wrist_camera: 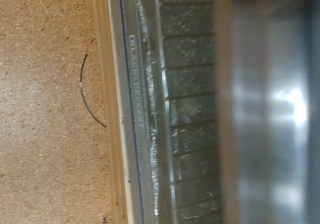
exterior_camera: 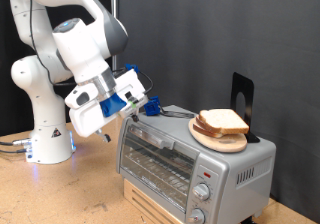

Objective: Make a piece of toast with the oven

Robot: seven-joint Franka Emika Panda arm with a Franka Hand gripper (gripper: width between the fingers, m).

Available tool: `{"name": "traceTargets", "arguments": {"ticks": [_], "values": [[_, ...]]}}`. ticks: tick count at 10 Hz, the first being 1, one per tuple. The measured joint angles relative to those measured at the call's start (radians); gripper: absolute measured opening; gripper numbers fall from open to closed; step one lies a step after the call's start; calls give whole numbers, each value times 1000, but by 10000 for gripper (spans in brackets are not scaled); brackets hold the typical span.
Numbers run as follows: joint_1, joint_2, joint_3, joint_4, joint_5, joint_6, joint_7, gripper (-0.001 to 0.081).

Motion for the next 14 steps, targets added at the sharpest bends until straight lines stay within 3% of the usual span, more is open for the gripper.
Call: {"name": "traceTargets", "arguments": {"ticks": [3,7,14], "values": [[4,15,-1,-3,48,29,-40,805],[-8,15,-5,-1,14,28,-40,805],[-138,72,-8,18,-224,51,38,805]]}}
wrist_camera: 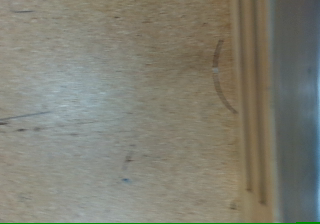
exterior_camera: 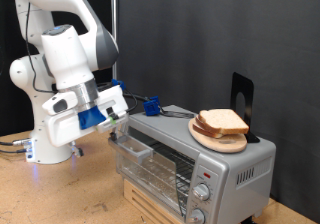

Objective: Make a piece of toast with the oven

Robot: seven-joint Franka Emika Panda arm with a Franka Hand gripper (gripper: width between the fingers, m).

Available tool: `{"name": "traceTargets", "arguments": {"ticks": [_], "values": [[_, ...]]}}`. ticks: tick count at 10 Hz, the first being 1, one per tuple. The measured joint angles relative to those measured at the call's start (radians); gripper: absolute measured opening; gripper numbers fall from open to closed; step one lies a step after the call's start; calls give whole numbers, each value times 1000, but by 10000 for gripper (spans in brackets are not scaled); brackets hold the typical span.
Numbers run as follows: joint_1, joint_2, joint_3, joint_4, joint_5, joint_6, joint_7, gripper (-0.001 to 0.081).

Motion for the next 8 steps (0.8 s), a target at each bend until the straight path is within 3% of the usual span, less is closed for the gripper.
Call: {"name": "traceTargets", "arguments": {"ticks": [2,4,8], "values": [[-35,53,2,10,-88,27,73,805],[-37,138,4,21,-102,92,109,805],[-53,291,-3,85,26,172,8,804]]}}
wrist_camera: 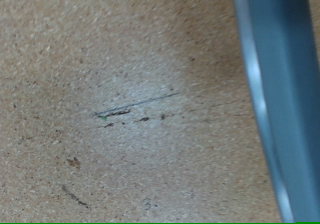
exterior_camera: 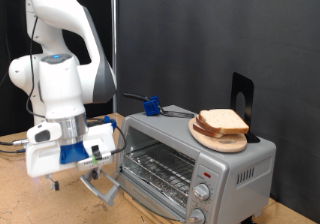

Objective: Make a piece of toast with the oven

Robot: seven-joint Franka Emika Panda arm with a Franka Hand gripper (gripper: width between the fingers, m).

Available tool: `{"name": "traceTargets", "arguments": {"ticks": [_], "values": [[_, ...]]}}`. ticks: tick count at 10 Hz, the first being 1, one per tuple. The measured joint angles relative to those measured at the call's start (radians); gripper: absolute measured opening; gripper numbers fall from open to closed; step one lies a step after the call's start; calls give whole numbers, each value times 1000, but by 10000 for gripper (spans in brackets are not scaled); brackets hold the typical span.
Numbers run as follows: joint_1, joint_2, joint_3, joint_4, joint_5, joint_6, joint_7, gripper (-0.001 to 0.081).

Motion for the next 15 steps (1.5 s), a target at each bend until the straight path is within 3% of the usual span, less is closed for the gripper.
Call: {"name": "traceTargets", "arguments": {"ticks": [3,6,9,12,15], "values": [[-20,100,16,37,94,53,-113,804],[-50,217,62,70,182,151,-134,804],[-83,319,108,129,219,175,-142,804],[-164,297,178,145,247,154,-290,804],[-178,188,171,136,210,68,-337,804]]}}
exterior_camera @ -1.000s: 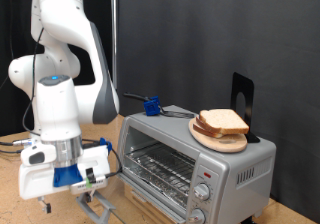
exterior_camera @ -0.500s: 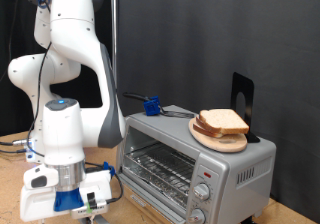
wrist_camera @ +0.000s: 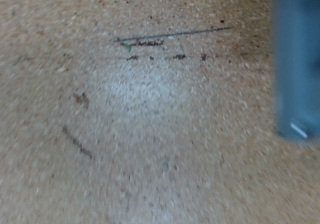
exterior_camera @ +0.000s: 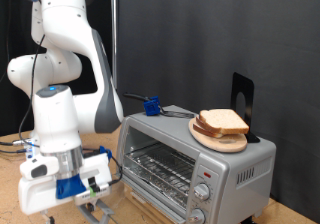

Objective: Make a piece of toast with the oven

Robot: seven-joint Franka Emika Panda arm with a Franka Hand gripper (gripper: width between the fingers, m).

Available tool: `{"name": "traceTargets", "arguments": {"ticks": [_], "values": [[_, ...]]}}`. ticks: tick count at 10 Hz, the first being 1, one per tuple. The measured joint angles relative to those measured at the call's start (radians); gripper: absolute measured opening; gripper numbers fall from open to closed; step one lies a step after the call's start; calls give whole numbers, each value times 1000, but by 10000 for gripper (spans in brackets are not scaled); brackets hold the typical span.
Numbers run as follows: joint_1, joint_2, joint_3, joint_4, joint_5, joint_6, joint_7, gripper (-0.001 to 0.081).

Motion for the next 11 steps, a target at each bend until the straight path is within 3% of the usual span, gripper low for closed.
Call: {"name": "traceTargets", "arguments": {"ticks": [4,8,9,11], "values": [[15,-94,-51,-27,-175,-59,97,804],[8,-153,-52,-44,-157,-108,68,804],[2,-157,-55,-43,-147,-144,29,804],[-38,-204,-74,-27,-50,-305,-157,804]]}}
